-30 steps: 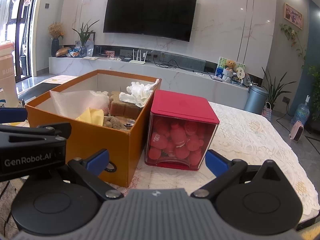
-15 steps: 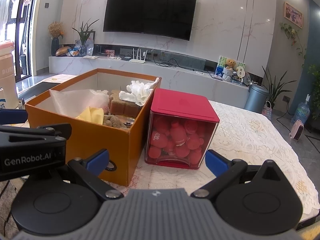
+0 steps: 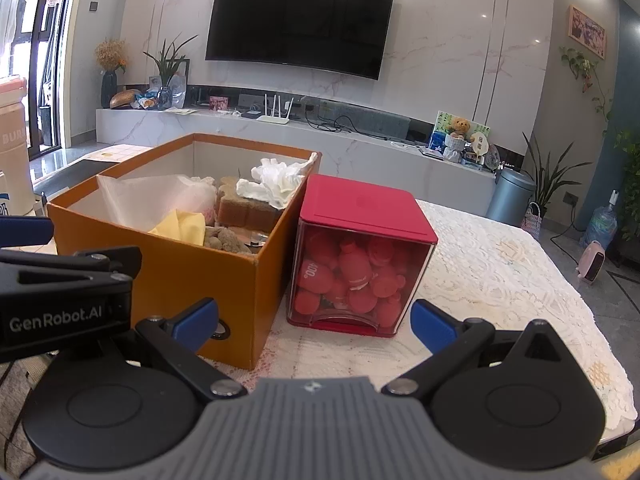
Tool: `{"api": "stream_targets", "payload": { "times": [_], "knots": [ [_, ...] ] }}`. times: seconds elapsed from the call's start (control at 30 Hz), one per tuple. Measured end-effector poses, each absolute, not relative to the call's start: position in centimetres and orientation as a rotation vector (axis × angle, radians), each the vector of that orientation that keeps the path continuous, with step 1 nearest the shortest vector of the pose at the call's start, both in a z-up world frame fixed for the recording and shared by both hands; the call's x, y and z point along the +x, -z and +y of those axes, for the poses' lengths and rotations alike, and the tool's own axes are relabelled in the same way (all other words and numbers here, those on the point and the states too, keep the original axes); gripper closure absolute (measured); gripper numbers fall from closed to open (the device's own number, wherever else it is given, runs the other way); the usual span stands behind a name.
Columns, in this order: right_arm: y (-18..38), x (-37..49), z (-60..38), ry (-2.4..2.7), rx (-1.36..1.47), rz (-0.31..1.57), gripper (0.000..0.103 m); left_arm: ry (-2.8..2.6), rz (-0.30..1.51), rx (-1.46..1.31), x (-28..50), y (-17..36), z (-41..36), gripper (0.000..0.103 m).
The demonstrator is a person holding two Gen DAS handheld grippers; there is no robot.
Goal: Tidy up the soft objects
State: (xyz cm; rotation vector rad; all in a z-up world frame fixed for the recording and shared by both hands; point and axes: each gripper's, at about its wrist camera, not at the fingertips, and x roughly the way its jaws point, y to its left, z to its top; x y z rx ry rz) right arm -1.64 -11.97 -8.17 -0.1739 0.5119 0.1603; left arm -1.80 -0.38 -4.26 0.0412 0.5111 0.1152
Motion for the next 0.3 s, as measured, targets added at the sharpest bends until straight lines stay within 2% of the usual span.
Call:
{"api": "stream_targets", "payload": {
  "times": [0.3],
  "knots": [
    [8.35, -1.47, -11.79, -0.158, -0.185, 0.524, 0.003, -0.120, 0.521, 0.053, -1.56, 4.44, -0.31, 0.010]
  ]
}}
